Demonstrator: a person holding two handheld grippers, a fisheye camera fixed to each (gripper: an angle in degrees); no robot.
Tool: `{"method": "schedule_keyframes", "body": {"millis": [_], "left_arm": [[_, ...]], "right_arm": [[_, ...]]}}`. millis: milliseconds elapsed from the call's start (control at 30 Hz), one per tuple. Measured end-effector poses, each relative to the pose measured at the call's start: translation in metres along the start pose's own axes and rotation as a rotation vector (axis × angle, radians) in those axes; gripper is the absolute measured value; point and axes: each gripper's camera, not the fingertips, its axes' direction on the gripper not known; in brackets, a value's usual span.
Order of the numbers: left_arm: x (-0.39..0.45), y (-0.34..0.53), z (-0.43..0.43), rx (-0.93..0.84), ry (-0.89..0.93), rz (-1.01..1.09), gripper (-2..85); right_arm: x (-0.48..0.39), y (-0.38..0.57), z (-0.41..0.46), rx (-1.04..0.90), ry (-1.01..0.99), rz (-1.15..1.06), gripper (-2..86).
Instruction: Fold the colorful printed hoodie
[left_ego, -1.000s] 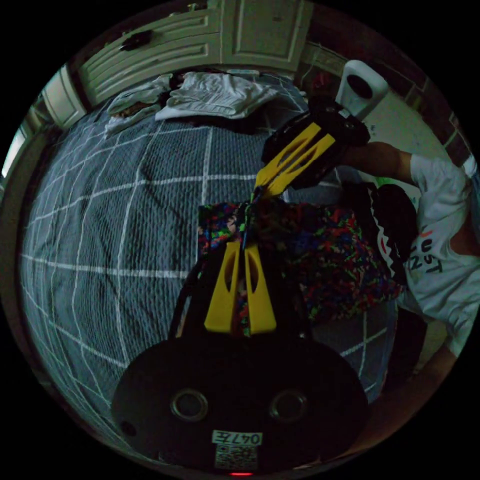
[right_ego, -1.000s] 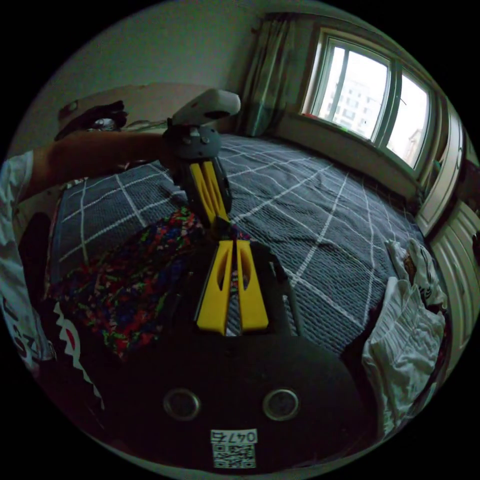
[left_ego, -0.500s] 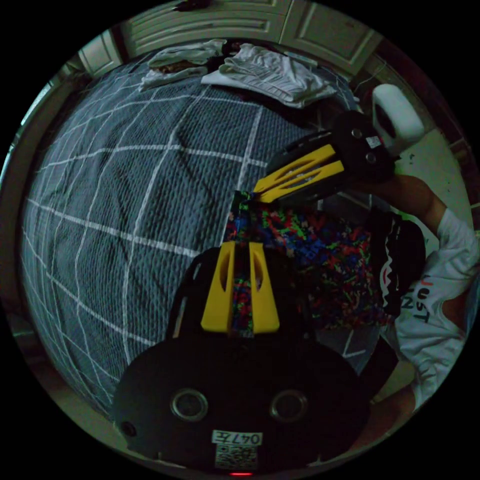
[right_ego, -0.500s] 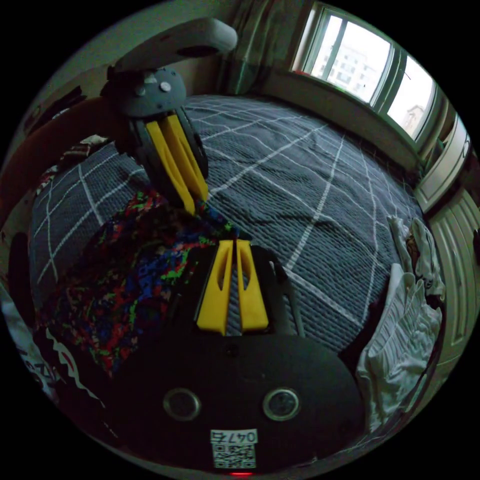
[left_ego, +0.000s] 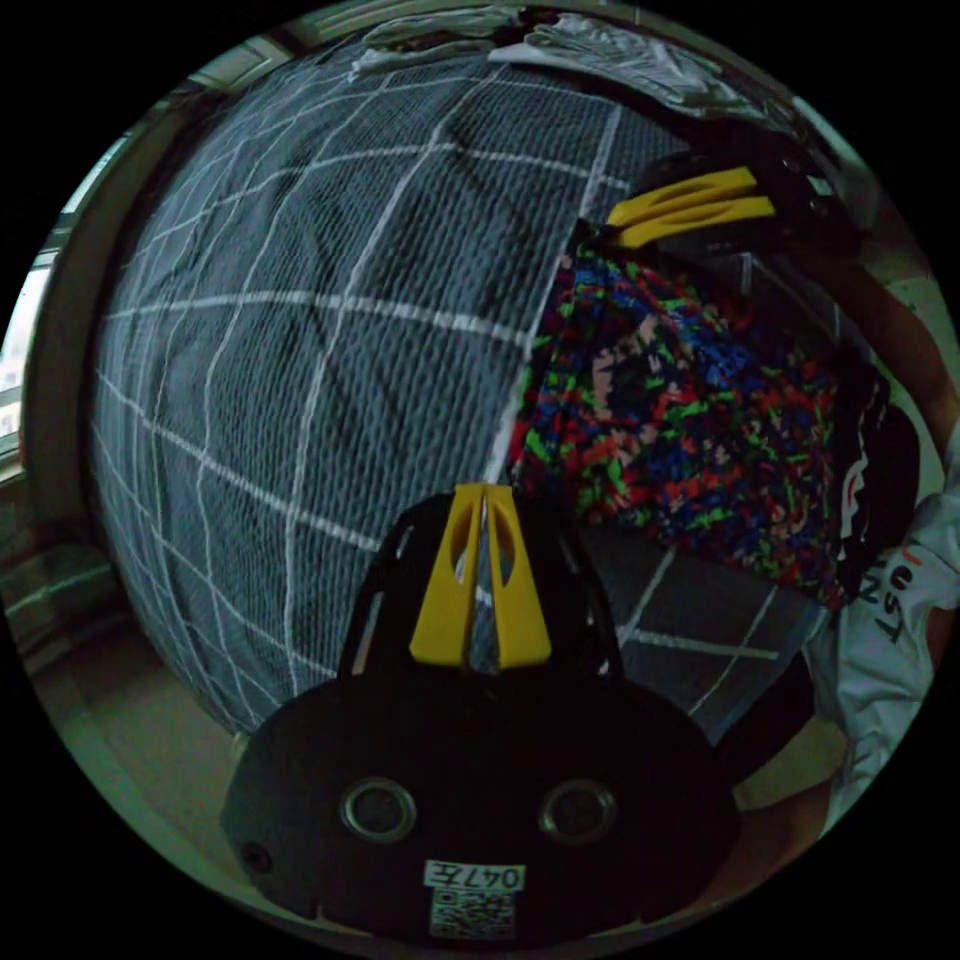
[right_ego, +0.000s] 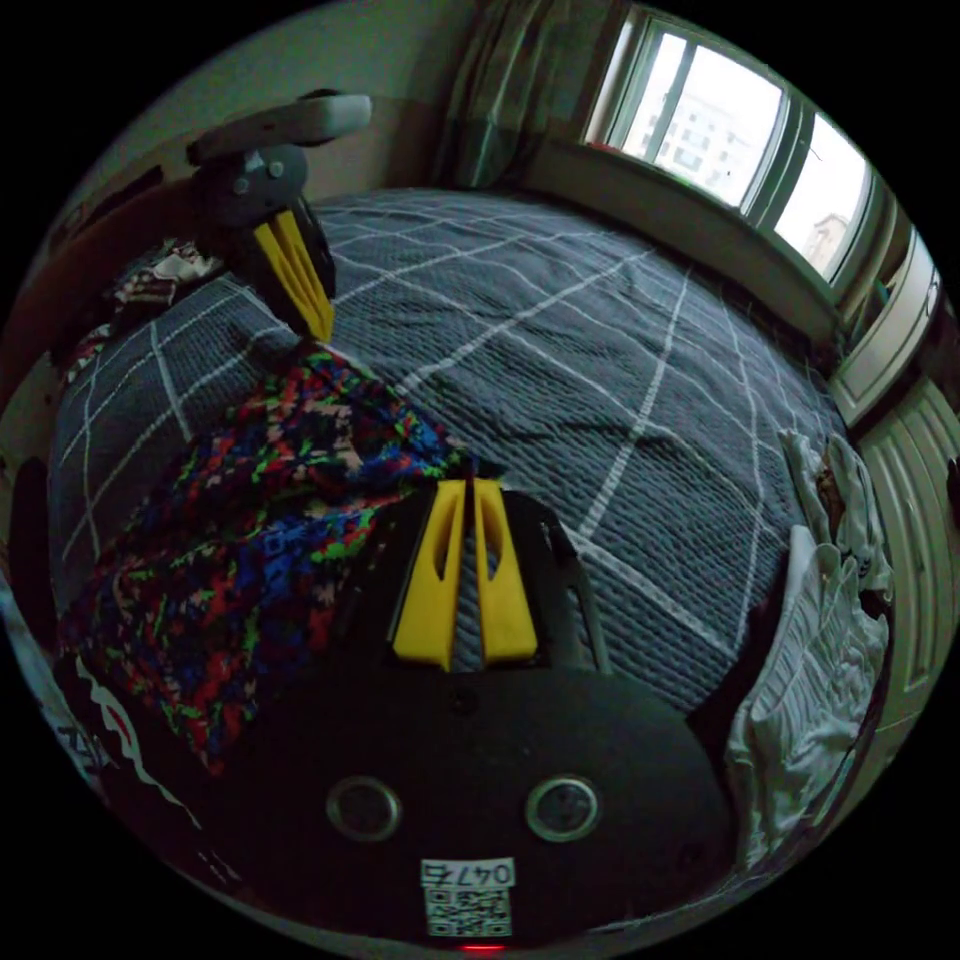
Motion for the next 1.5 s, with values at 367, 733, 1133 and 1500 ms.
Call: {"method": "schedule_keyframes", "body": {"millis": [367, 733, 1133, 1500], "left_arm": [[0.085, 0.058, -0.040, 0.366, 0.238, 0.008, -0.9], [0.124, 0.117, 0.003, 0.251, 0.287, -0.414, -0.8], [0.381, 0.250, -0.075, 0.582, 0.325, -0.222, 0.4], [0.697, 0.235, -0.081, 0.764, -0.026, -0.111, 11.0]], "right_arm": [[0.019, 0.038, -0.053, 0.123, -0.017, 0.137, 1.9], [0.008, 0.081, -0.042, -0.066, -0.096, 0.039, 0.6], [-0.023, 0.262, -0.221, 0.211, -0.024, 0.191, 6.0], [-0.047, 0.345, -0.211, 0.106, -0.184, 0.198, 8.2]]}}
